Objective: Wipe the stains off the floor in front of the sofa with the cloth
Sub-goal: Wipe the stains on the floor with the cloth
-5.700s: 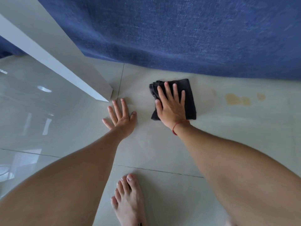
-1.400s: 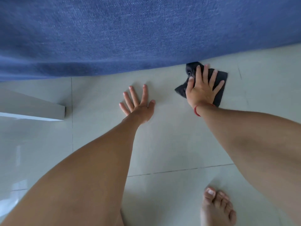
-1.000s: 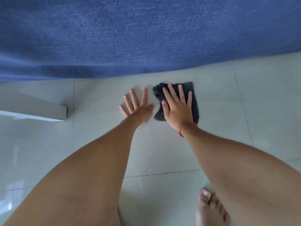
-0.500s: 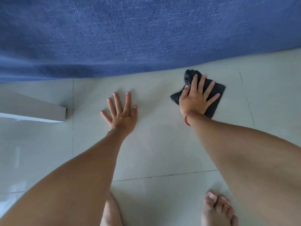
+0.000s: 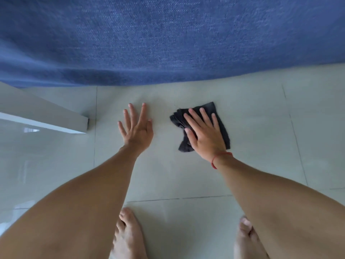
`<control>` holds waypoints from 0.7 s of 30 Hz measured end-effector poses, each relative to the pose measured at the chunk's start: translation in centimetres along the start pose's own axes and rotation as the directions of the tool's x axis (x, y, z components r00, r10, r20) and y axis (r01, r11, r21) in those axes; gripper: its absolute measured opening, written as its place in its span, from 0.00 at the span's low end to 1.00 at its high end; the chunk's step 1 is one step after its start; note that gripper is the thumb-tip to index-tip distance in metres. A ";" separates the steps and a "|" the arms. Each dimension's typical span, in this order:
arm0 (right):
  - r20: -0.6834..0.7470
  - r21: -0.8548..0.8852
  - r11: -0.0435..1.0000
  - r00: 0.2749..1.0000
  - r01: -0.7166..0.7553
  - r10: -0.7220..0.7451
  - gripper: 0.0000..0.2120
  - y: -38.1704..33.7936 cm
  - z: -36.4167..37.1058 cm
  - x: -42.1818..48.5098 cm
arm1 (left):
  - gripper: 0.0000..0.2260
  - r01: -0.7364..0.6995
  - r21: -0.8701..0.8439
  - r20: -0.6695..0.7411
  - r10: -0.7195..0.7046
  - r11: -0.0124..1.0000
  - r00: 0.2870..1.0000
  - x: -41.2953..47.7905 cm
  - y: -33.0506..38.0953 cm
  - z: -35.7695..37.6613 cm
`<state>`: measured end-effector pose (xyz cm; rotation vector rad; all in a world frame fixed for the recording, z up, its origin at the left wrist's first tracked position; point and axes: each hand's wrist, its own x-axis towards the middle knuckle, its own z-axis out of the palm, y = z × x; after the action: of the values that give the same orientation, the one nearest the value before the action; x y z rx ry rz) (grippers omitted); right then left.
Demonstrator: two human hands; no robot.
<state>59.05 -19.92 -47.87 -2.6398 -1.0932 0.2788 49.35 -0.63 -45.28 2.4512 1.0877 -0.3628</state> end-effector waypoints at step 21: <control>0.058 0.000 0.999 0.998 -0.032 0.032 0.23 -11.0 3.0 5.3 | 0.24 0.138 -0.026 0.028 -0.137 0.990 0.990 -0.6 -4.7 -0.6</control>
<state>54.65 -8.19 -47.57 -2.6659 -1.0686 0.3643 45.51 2.09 -45.81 2.3469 1.2463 -0.4186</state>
